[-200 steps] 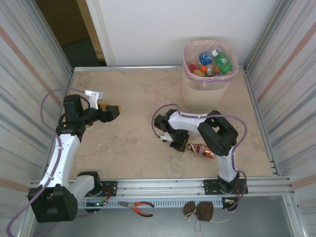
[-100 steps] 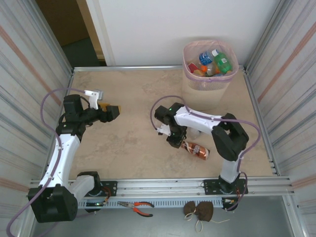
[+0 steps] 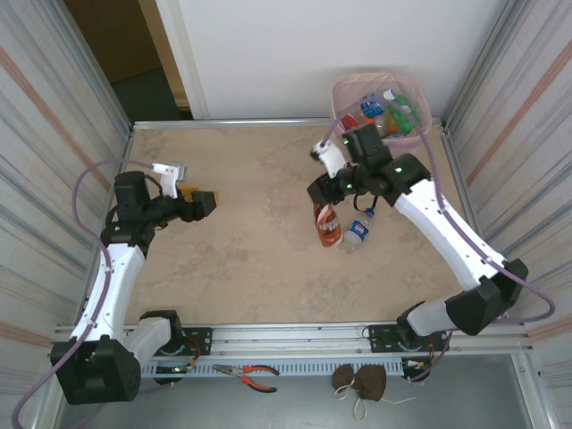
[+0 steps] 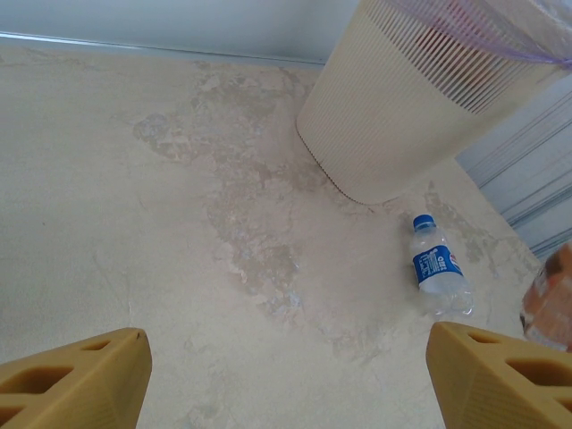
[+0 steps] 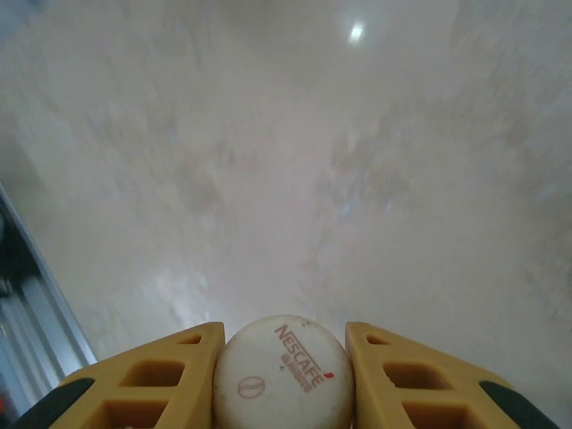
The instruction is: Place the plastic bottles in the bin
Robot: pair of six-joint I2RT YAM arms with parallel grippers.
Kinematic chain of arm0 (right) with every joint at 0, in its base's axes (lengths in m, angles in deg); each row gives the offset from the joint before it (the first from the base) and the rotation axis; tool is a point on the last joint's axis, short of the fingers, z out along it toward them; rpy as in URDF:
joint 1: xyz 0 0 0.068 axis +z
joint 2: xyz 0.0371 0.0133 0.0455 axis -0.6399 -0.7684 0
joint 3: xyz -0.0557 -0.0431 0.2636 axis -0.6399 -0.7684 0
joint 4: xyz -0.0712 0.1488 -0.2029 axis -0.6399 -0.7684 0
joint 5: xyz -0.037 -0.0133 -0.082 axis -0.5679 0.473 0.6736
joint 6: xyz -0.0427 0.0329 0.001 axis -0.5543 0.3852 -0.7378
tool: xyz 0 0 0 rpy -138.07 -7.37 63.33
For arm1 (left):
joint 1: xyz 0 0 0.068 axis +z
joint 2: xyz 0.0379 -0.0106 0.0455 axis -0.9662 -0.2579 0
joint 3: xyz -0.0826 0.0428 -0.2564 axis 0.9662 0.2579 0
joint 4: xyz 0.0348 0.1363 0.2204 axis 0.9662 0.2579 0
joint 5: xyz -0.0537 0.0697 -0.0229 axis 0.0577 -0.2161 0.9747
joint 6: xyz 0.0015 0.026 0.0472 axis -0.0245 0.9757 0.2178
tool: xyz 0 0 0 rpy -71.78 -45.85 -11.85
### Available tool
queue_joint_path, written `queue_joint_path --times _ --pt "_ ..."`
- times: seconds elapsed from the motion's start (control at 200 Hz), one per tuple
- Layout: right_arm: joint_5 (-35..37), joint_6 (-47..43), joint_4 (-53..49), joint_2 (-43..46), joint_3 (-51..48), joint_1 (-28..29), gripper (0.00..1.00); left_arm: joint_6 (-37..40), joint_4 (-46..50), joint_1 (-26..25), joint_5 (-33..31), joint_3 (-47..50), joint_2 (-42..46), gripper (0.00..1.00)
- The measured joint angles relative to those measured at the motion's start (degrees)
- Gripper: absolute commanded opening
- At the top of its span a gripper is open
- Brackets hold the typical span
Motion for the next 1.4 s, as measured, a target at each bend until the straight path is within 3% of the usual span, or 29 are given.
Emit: queue_joint_path --times 0.165,0.371,0.671,0.987,1.398 --pt "-4.2 8.0 13.5 4.0 0.0 -7.6 0.15 0.0 0.0 0.0 0.0 0.0 0.0 0.81" --pt "-4.0 16.6 28.9 5.0 0.9 -15.2 0.13 0.0 0.0 0.0 0.0 0.0 0.0 0.81" --pt "5.3 26.7 47.6 1.7 1.6 -23.9 0.08 0.0 0.0 0.0 0.0 0.0 0.2 0.81" --pt "13.6 27.9 67.5 -9.5 0.4 -25.7 0.05 0.0 0.0 0.0 -0.2 0.1 0.2 0.81" --pt "14.1 22.6 81.3 -20.8 -4.0 -25.2 0.09 0.0 0.0 0.0 -0.9 0.1 0.2 0.81"
